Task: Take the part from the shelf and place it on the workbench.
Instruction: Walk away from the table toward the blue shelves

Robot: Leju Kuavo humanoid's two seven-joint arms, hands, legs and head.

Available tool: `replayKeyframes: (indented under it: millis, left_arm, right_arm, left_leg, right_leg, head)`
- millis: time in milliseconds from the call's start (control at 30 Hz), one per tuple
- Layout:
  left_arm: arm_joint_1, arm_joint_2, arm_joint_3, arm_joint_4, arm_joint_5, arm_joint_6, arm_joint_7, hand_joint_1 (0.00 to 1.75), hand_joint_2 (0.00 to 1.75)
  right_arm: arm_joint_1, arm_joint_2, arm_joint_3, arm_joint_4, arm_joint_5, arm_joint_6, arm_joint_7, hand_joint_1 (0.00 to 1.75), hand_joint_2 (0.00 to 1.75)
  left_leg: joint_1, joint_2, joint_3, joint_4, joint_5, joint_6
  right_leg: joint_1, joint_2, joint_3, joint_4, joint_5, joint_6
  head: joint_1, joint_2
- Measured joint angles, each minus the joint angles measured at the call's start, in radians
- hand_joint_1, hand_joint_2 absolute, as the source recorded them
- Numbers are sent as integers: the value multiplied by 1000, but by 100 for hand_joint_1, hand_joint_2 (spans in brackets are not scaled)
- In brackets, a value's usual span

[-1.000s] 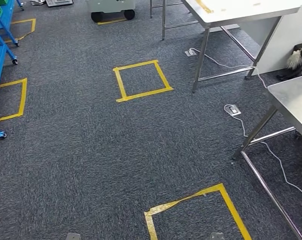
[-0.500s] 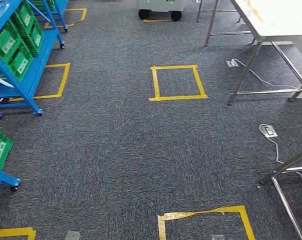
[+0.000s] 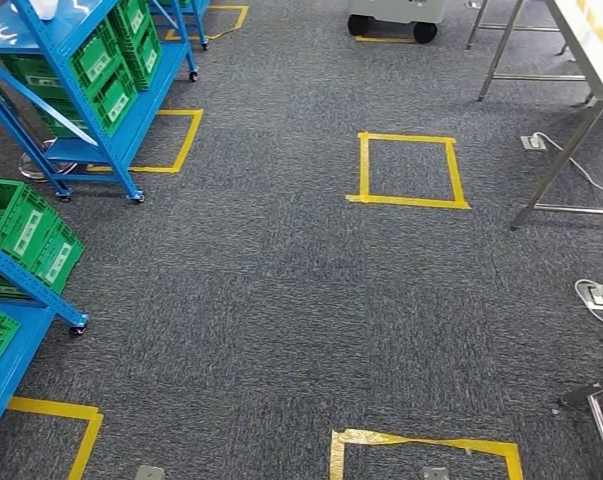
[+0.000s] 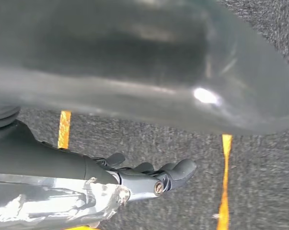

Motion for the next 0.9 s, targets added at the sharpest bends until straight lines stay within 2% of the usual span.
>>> replayKeyframes:
  millis: [33,67,100,133,167,200,267,300,333,367,400,433,500,533,567,633,667,700,767,800,833,867,900]
  left_arm:
    - [-2,-1,0,0,0,-3,-2,0,0]
    - [-4,-3,0,0,0,-8,-4,0,0]
    - [-4,-2,0,0,0,-12,-6,0,0]
    - [-3,-2,0,0,0,-16,-7,0,0]
    - [-1,-2,0,0,0,-20,-8,0,0]
    - [-1,-2,0,0,0,-24,-8,0,0]
    - [-3,-3,0,0,-1,-31,-9,0,0]
    - [-4,-3,0,0,-2,-35,-9,0,0]
    - [-4,-4,0,0,-3,-38,-10,0,0]
    - [-3,-3,0,0,-4,-40,-10,0,0]
    - [-2,-3,0,0,-5,-42,-10,0,0]
    - [-2,-3,0,0,-6,-44,-11,0,0]
    - [-3,-3,0,0,-7,-46,-11,0,0]
    - [-3,-3,0,0,-8,-47,-11,0,0]
    - [-2,-3,0,0,-9,-48,-11,0,0]
    - [0,-3,0,0,-12,-49,-11,0,0]
    - [2,-3,0,0,-14,-49,-11,0,0]
    - [3,-3,0,0,-17,-48,-11,0,0]
    - [0,-4,0,0,-24,-43,-11,0,0]
    - [-2,-4,0,0,-27,-38,-11,0,0]
    - [-3,-4,0,0,-30,-32,-11,0,0]
    - [-2,-5,0,0,-31,-27,-11,0,0]
    - [-1,-5,0,0,-32,-24,-11,0,0]
  right_arm:
    - [0,0,0,0,0,0,-1,0,0]
    - [0,0,0,0,0,0,-3,0,0]
    - [-1,0,0,0,0,0,-4,0,0]
    - [-3,0,0,0,1,0,-5,0,0]
    - [-4,0,0,-1,1,-1,-7,0,0]
    - [-4,0,0,-1,2,-1,-10,0,0]
    - [-2,0,0,-1,3,-2,-14,0,0]
    - [-1,0,0,-1,3,-2,-17,0,0]
    - [0,0,0,-1,3,-3,-19,0,0]
    - [0,0,0,-1,3,-4,-22,0,0]
    - [-1,0,0,-1,3,-4,-25,0,0]
    - [-1,-1,0,-1,3,-5,-27,0,0]
    - [-3,-1,0,-1,3,-8,-31,0,0]
    - [-3,-2,-1,-1,3,-8,-33,0,0]
    - [-4,-2,-1,-1,3,-9,-34,0,0]
    - [-4,-2,-1,-1,3,-8,-36,0,0]
    - [-4,-2,-1,-1,3,-7,-37,0,0]
    - [-5,-3,-2,-1,3,-5,-38,0,0]
    - [-3,-4,-2,-1,3,-2,-39,0,0]
    - [-2,-5,-3,-1,3,-2,-40,0,0]
    - [-2,-6,-4,-1,3,-2,-40,0,0]
    - [-2,-7,-5,-1,3,-2,-40,0,0]
    - [-3,-8,-6,-1,3,-2,-40,0,0]
  left_leg:
    - [-2,17,19,-36,6,5]
    - [-5,22,25,-50,3,11]
    - [-5,6,24,-51,2,20]
    - [-5,-7,24,-52,2,26]
    - [-4,-20,24,-53,3,33]
    - [-3,-32,25,-54,6,40]
    - [-2,-57,24,-54,8,50]
    - [-3,-71,23,-54,8,53]
    - [-3,-87,23,-54,8,54]
    - [-4,-102,24,-53,8,54]
    - [-4,-118,25,-53,8,54]
    - [-3,-133,27,-52,8,53]
    - [-3,-161,27,-49,6,47]
    - [-3,-172,24,-47,7,41]
    - [-2,-182,21,-46,9,35]
    - [2,-195,14,-48,13,23]
    - [1,-178,10,-42,8,18]
    - [0,-152,-1,-21,-7,13]
    - [-3,-93,-51,82,-66,6]
    - [-2,-82,-85,151,-97,3]
    - [-1,-78,-112,206,-115,1]
    - [0,-76,-124,232,-116,-1]
    - [2,-72,-117,218,-97,-2]
  right_leg:
    - [4,-10,2,0,-4,5]
    - [7,-21,3,-1,-8,10]
    - [7,-34,9,-2,-12,15]
    - [5,-36,14,-1,-16,20]
    - [2,-22,13,11,-28,25]
    - [0,3,3,42,-49,29]
    - [-2,63,-56,166,-115,32]
    - [-2,77,-92,236,-142,31]
    - [-1,83,-121,285,-154,30]
    - [-1,86,-133,296,-144,29]
    - [-1,89,-127,268,-115,27]
    - [-3,99,-104,206,-74,25]
    - [-9,146,-50,75,-11,24]
    - [-11,165,-32,37,3,24]
    - [-11,173,-25,23,5,22]
    - [-8,153,-22,20,9,13]
    - [-7,141,-21,18,12,7]
    - [-8,129,-20,14,15,1]
    - [-6,100,-20,9,16,-8]
    - [-5,83,-20,9,15,-11]
    - [-5,67,-20,9,14,-12]
    - [-5,52,-20,9,13,-13]
    - [-5,39,-19,9,11,-13]
  head:
    - [0,0]
    - [0,0]
    - [2,0]
    - [2,0]
    - [4,0]
    - [6,0]
    - [10,0]
    - [11,0]
    - [11,0]
    - [11,0]
    - [11,0]
    - [12,0]
    - [11,0]
    - [11,0]
    - [10,0]
    - [10,0]
    - [9,0]
    - [7,0]
    - [4,0]
    - [4,0]
    - [4,0]
    - [4,0]
    - [4,0]
